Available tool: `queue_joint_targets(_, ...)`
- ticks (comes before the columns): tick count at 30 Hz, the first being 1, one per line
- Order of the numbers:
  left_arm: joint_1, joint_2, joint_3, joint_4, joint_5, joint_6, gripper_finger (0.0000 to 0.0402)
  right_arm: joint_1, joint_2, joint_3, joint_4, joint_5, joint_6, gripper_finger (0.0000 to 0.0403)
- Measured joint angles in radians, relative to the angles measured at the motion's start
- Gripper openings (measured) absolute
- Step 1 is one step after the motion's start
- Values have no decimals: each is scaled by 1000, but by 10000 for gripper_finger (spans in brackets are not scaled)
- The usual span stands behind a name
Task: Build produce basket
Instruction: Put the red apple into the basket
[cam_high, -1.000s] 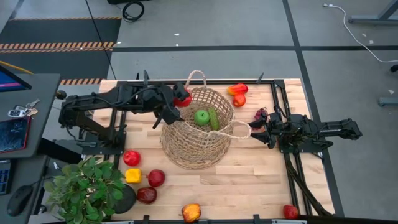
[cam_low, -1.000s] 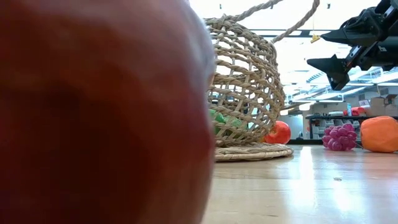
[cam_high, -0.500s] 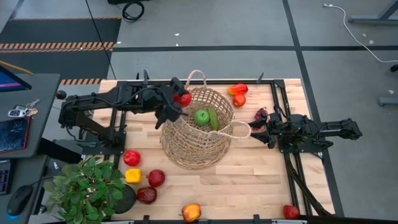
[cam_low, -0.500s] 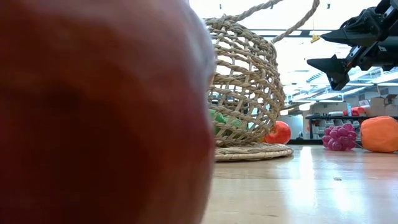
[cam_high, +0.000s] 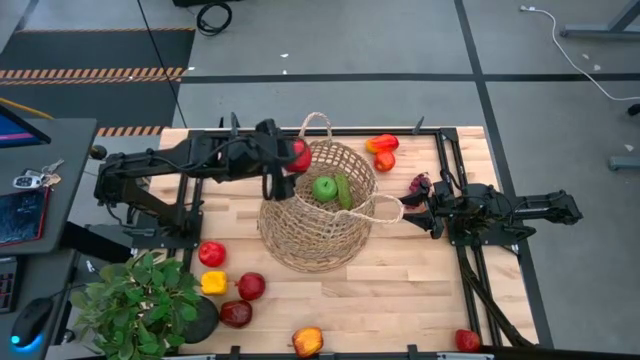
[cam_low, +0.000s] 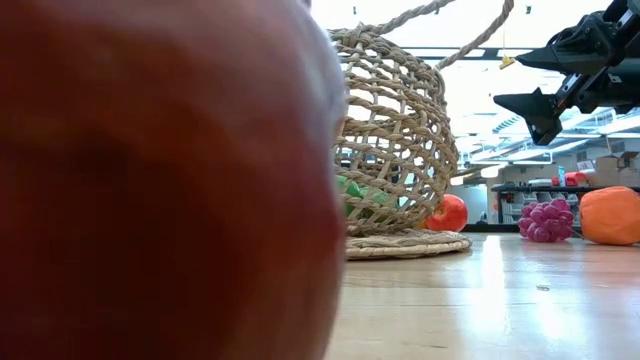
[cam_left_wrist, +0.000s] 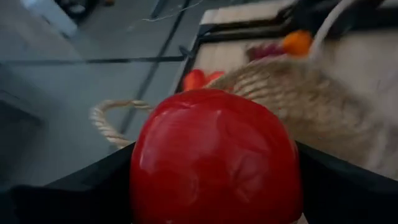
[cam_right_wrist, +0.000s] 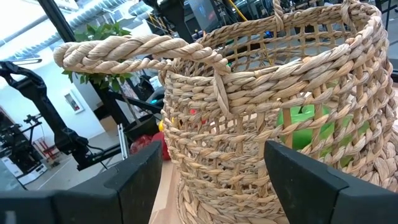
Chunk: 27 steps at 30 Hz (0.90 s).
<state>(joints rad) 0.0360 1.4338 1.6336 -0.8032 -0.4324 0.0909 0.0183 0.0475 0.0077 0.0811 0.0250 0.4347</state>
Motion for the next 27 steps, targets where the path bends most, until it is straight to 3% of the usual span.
queue_joint_targets(5, 44, -2, 65, 41, 210, -165, 353, 0, 0, 0, 0, 0, 0, 284)
queue_joint_targets(11, 107, -3, 100, 53, 360, -343, 353, 0, 0, 0, 0, 0, 0, 284)
queue_joint_targets(27, 120, 6, 100, 97, 381, -656, 353, 0, 0, 0, 0, 0, 0, 284)
